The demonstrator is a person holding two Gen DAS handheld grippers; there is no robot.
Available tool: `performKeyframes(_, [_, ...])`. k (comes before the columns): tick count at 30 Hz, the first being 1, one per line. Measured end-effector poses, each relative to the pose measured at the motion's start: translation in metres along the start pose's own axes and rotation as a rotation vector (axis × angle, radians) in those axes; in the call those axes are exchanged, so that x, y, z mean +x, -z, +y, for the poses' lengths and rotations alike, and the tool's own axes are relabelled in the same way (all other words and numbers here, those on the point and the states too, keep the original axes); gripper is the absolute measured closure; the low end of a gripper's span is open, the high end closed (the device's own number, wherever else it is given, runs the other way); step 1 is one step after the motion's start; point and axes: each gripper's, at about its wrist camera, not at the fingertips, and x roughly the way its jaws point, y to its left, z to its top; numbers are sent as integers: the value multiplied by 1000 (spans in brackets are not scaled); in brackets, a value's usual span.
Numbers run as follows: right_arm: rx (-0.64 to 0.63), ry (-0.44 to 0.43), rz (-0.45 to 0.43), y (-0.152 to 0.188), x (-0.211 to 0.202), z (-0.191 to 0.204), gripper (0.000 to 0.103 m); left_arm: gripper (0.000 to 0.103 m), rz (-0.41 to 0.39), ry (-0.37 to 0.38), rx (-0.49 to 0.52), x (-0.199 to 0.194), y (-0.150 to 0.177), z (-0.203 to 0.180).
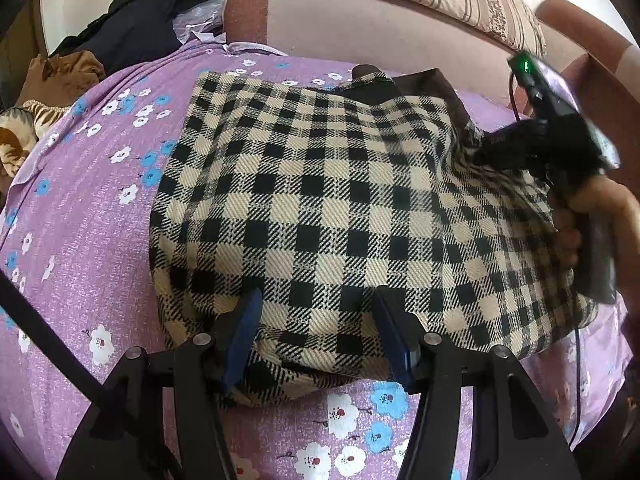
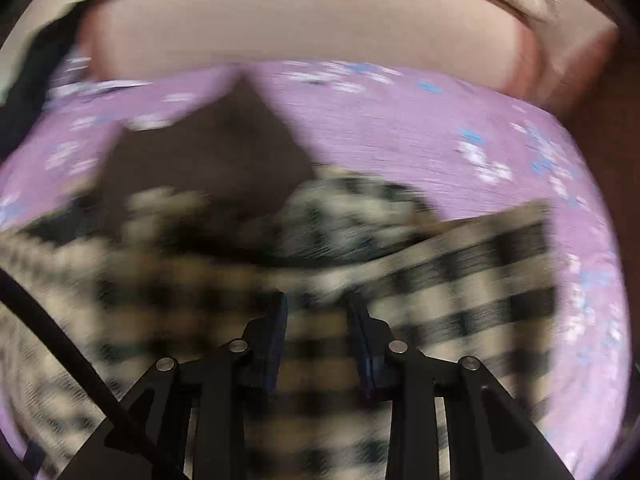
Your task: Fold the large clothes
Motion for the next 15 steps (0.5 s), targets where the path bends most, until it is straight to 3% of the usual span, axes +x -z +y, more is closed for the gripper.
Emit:
performKeyframes(3, [37,4,-33,-4,-9,-25,69,47,8,5,-10,0,-2,2])
performKeyframes(6, [108,-64,-111,6,-41,-60,65,47,6,1,-14,0,-2,3])
performKeyframes(9, [143,-175,-144,27,-71,-95,49,47,0,-14,-7,-1,1,0])
performKeyframes(11, [135,-210,-142,50,-81,-112,37,47,-6,-26,-1,-1,3,-2])
performKeyframes(15, [112,-244,-71,99,-80,-130,36,46,-17,-51,15,-3,6,-7])
